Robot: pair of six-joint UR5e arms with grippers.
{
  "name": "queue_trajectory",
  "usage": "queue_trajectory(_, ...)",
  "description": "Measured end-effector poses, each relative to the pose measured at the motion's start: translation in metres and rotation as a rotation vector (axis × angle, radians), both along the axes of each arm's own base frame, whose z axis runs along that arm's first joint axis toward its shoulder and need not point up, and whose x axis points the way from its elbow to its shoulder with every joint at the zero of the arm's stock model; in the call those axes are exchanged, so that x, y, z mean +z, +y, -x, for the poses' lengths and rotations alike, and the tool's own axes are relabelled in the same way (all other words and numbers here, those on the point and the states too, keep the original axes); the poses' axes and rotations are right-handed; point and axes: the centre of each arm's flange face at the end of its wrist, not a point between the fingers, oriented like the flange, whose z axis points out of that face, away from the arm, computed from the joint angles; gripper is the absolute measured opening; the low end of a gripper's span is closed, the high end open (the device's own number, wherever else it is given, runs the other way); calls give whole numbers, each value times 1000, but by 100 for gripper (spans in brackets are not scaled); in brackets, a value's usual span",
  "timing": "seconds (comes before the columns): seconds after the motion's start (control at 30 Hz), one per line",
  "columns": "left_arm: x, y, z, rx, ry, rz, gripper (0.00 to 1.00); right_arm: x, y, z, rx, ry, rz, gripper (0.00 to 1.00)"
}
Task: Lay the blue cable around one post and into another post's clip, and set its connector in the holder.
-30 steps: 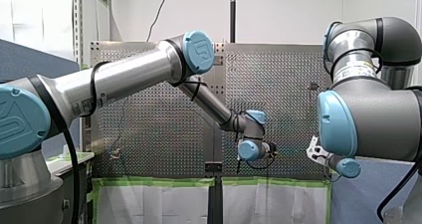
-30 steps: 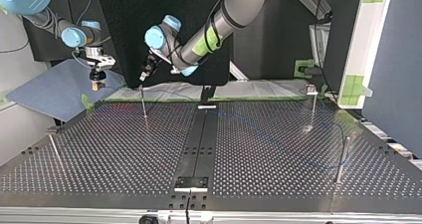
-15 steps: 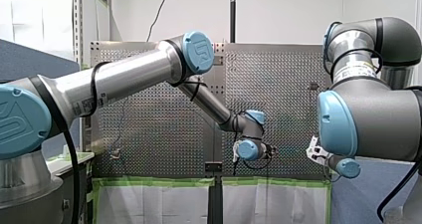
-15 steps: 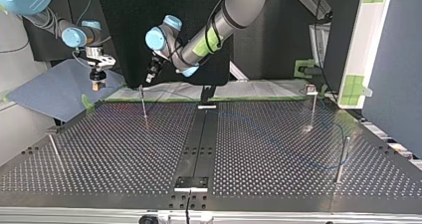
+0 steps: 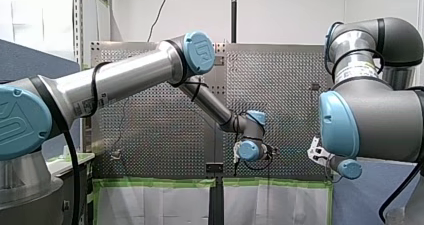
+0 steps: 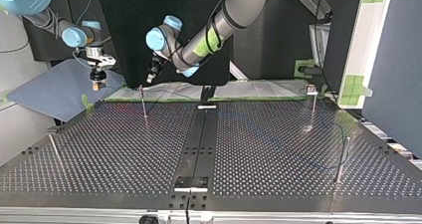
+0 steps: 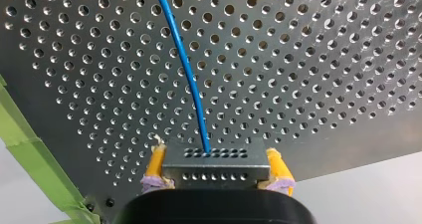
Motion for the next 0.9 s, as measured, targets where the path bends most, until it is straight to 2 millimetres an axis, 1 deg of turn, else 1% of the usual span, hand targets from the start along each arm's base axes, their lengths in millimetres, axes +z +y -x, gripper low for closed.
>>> queue_trajectory(0.4, 0, 2, -2, 8, 5, 6, 100, -1, 0, 0, 0, 0, -3, 0)
queue_trajectory(0.53, 0, 6, 1, 28, 11, -7, 100, -1, 1, -1, 1, 0, -4, 0)
queue_trajectory(0.67, 11, 9, 7, 31, 5, -5, 100, -2, 1, -1, 1, 1, -5, 0)
queue_trajectory(0.9, 39, 3, 26, 4, -29, 42, 100, -2, 1, -1, 2, 1, -6, 0)
